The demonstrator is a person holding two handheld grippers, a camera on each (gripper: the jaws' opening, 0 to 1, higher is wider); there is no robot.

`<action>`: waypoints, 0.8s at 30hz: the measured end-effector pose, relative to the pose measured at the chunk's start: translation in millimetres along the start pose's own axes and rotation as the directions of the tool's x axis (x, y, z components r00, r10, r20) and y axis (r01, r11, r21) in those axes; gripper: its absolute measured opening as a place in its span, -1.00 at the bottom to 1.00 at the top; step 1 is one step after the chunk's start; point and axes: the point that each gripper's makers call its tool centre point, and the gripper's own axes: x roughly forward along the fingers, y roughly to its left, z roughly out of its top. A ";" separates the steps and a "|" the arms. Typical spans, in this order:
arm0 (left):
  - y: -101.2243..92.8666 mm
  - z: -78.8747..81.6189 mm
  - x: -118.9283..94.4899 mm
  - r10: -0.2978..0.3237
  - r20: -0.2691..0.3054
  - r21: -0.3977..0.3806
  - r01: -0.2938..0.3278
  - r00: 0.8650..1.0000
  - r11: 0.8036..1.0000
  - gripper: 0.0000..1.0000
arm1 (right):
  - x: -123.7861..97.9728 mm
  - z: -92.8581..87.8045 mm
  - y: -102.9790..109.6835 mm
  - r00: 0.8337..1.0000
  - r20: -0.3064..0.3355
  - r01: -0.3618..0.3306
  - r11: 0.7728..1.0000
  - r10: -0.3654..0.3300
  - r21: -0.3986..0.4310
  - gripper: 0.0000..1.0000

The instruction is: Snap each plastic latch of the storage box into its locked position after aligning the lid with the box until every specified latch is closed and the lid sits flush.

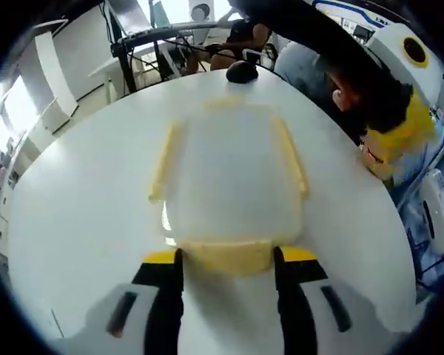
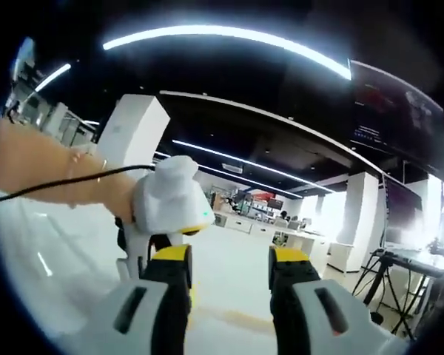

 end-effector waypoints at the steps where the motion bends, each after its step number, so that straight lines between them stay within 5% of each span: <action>1: -0.2 1.1 0.5 0.005 -0.003 -0.006 -0.005 1.000 1.000 -0.18 | 0.1 -0.1 -1.9 1.000 0.000 0.008 1.000 -0.008 -0.004 -0.19; 24: -1.4 4.4 2.0 0.039 -0.024 -0.059 -0.040 0.999 0.997 -0.20 | 3.7 -6.8 -18.1 0.996 -0.022 0.086 0.988 -0.090 -0.131 -0.20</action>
